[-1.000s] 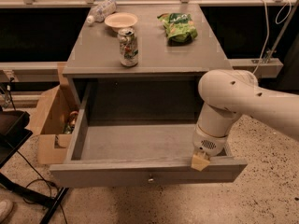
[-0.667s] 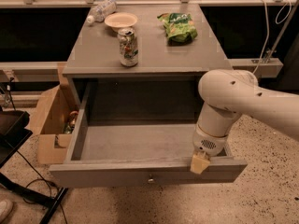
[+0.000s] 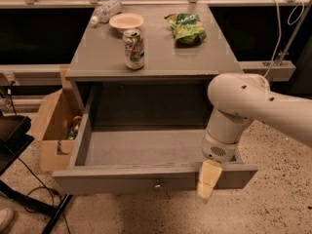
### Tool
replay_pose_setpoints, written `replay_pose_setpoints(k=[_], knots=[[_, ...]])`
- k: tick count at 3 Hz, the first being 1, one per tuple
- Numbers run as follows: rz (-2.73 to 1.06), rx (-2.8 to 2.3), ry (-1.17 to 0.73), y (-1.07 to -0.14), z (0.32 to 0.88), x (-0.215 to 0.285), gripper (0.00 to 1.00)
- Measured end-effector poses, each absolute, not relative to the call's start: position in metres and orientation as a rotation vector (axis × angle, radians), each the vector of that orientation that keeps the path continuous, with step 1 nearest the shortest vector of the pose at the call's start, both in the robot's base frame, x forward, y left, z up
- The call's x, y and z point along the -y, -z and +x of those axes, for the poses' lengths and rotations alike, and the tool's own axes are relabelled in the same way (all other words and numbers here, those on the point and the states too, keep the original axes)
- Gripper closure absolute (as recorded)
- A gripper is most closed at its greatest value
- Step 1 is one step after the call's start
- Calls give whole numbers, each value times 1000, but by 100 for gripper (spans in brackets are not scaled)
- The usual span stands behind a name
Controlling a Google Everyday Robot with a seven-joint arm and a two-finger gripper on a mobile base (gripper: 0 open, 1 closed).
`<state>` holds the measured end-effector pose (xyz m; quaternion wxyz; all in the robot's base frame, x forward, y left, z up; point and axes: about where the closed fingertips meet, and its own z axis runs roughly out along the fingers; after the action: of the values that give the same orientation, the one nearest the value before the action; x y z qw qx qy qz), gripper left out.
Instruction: Open top drawer
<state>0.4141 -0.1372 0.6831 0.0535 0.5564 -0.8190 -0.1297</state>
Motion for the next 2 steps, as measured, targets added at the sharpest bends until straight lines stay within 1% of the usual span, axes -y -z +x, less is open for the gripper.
replay_pose_setpoints(k=[1,2], knots=[[1693,2503,389,-686,421,142,0],[1699,2558,304,-731,433,165,0]])
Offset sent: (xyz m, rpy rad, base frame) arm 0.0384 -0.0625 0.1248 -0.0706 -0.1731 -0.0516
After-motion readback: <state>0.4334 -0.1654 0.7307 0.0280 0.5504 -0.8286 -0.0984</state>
